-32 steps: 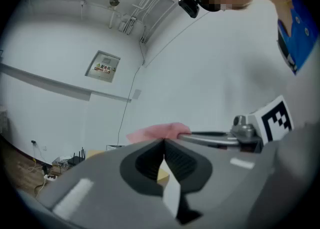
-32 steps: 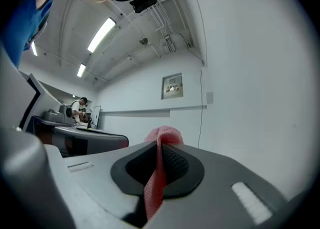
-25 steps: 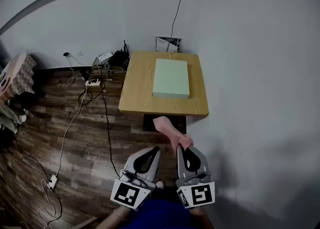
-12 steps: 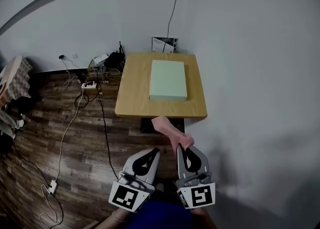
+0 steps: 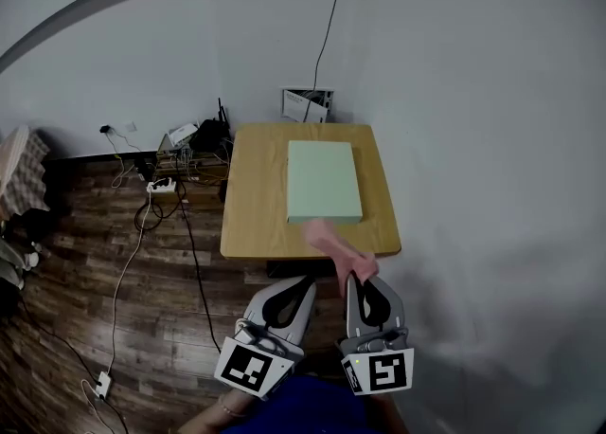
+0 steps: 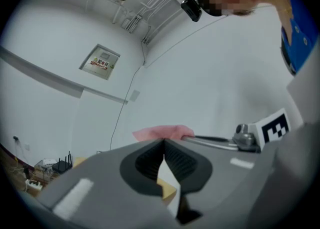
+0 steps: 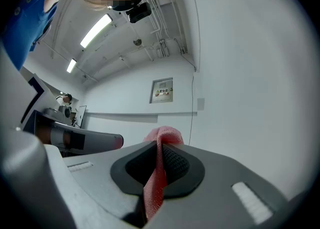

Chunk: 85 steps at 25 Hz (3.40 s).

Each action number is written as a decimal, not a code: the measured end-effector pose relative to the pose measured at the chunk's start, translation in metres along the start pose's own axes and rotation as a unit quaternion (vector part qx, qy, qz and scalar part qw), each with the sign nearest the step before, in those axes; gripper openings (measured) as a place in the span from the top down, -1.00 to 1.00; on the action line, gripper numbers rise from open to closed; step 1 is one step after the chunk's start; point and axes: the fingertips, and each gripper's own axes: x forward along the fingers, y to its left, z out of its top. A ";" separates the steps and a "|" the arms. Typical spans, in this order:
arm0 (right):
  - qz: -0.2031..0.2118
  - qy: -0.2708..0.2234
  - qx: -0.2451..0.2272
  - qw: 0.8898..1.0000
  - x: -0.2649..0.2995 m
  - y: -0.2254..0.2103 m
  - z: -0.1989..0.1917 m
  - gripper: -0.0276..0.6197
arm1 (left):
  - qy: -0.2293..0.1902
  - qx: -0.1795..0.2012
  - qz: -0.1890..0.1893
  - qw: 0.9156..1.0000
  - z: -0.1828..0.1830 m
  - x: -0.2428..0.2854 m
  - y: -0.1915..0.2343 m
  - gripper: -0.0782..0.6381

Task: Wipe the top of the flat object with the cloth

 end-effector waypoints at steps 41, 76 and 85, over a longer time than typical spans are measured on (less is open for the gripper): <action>0.039 0.012 0.032 0.999 0.283 -0.052 -0.038 0.86 | 0.023 -0.018 0.036 0.999 -0.020 0.189 0.209 0.77; 0.063 0.060 0.017 0.996 0.399 -0.119 -0.091 0.86 | 0.076 -0.024 0.056 0.995 -0.072 0.305 0.283 0.77; 0.059 0.094 0.011 0.994 0.416 -0.122 -0.119 0.85 | 0.124 -0.043 0.077 0.988 -0.120 0.294 0.313 0.77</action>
